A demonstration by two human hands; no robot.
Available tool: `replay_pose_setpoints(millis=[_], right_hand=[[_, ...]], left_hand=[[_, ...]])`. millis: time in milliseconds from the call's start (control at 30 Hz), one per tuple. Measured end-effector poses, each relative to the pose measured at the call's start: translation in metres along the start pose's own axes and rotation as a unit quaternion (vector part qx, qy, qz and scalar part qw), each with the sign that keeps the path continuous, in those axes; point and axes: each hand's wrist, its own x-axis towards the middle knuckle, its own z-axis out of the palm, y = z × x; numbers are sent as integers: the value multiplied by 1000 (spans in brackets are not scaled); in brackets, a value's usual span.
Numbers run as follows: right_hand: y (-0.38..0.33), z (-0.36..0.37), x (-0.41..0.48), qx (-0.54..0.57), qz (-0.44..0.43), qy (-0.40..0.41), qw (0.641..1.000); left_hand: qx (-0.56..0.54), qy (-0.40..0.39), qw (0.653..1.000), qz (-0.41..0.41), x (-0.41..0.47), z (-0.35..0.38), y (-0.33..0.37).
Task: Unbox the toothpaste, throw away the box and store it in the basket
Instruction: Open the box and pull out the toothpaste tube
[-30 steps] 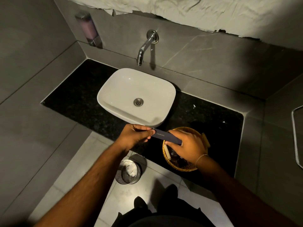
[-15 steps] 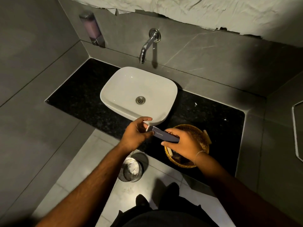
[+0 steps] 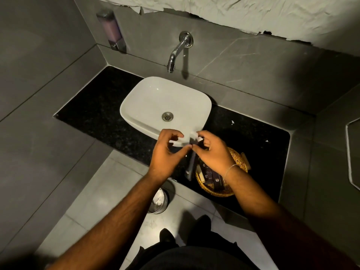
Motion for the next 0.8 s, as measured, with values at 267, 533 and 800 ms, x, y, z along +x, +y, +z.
replay_pose_setpoints(millis=[267,533,800], right_hand=[[-7,-19,-8,386,196,80,898],[-1,7,-18,500,329,-2,801],[4,41,-15,477,419,-63,770]], left_hand=[[-18,-115,986,-122,-24,-36,-18],[-182,-83,973,-119,-8,-74,29],[-100,-93,990,-19,15,-57,66]])
